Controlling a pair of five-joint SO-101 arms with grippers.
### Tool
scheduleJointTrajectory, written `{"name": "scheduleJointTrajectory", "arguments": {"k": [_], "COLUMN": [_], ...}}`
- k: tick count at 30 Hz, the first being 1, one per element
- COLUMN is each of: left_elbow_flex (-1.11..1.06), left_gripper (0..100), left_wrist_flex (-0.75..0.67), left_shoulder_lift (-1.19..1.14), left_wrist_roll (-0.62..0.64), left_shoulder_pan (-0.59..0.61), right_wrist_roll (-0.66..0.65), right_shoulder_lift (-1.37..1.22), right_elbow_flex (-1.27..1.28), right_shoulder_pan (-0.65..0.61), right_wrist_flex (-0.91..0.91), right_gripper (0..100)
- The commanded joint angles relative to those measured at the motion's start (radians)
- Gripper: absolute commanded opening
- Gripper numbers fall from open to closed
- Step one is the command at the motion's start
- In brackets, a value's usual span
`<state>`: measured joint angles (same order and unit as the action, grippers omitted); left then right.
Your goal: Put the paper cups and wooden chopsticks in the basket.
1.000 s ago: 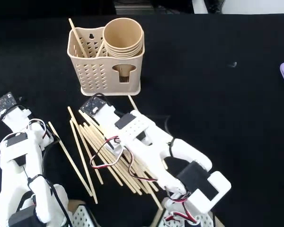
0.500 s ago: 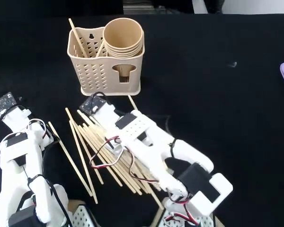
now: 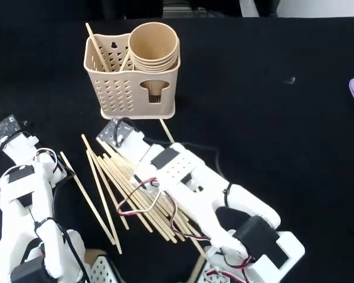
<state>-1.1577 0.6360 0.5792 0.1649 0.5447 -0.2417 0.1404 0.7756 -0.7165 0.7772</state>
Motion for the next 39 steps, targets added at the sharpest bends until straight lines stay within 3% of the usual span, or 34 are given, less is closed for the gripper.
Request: {"name": "scheduleJointTrajectory", "arguments": {"k": [1, 12, 16, 22, 32, 39], "left_elbow_flex": [0.021, 0.012, 0.012, 0.012, 0.012, 0.013], "left_gripper": [15, 15, 15, 15, 15, 15], "left_wrist_flex": [-0.017, -0.046, -0.046, -0.046, -0.049, -0.049], "left_shoulder_lift": [0.031, 0.029, 0.029, 0.029, 0.029, 0.023], "left_wrist_roll": [-0.003, -0.003, -0.003, -0.003, -0.003, -0.003], "left_shoulder_pan": [-0.013, -0.008, -0.008, -0.008, -0.01, -0.012], "right_wrist_roll": [-0.025, -0.025, -0.025, -0.025, -0.025, -0.017], "right_shoulder_lift": [-0.004, 0.022, 0.03, 0.048, 0.361, 0.446], "right_elbow_flex": [0.028, 0.008, 0.01, 0.018, 0.142, 0.232], "right_shoulder_pan": [-0.031, -0.029, -0.029, -0.017, -0.017, -0.018], "right_wrist_flex": [-0.164, -0.083, -0.08, -0.077, -0.077, -0.305], "right_gripper": [12.2, 11.8, 1.0, 1.1, 1.1, 1.1]}}
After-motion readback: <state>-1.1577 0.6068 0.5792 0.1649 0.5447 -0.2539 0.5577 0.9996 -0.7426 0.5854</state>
